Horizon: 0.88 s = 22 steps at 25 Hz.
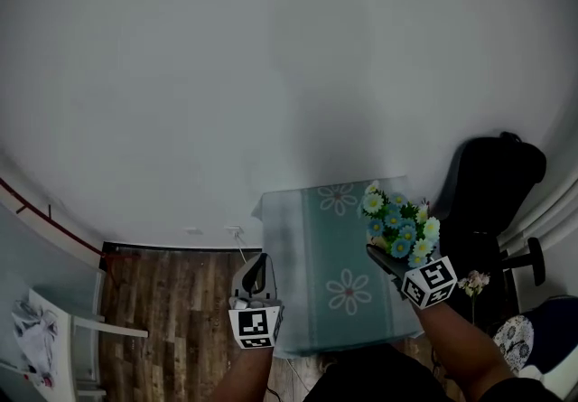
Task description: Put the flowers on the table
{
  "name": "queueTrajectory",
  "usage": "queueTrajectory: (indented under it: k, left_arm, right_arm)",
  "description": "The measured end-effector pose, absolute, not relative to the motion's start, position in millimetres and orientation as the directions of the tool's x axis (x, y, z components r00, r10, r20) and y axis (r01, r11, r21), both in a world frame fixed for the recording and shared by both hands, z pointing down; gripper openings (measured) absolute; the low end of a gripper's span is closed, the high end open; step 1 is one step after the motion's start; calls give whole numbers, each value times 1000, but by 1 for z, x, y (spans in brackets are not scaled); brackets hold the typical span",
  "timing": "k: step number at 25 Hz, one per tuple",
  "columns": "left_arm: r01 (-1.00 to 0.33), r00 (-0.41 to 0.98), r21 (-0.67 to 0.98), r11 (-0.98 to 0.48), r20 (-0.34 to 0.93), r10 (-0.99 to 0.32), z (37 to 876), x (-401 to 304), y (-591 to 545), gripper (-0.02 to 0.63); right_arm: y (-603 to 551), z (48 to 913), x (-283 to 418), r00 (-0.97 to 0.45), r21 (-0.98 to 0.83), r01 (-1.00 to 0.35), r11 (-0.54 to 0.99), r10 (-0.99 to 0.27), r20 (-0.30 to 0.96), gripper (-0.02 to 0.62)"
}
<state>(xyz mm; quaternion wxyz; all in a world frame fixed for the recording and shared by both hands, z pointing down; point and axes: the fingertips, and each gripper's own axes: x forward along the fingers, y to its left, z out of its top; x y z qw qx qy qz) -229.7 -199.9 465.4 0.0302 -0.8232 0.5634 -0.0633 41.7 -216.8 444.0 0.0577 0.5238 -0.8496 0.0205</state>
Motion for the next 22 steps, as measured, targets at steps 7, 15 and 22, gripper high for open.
queueTrajectory:
  k: [7,15,22]
  left_arm:
    - [-937,309,-136,-321,103,-945,480,-231,-215,5]
    - [-953,275,-92,-288,131,-952,501,-211,-230,5]
    - [-944,275,-133,-303,191,-942,529,-195,-233,5]
  right_arm:
    - [-246,470,38,-476,4,-877,480,-871,122,566]
    - [-269,504,42,-508,-4,-858,513,-850,140,566]
    - [-274,540,38,-545,-54,-837,545,-820,174,566]
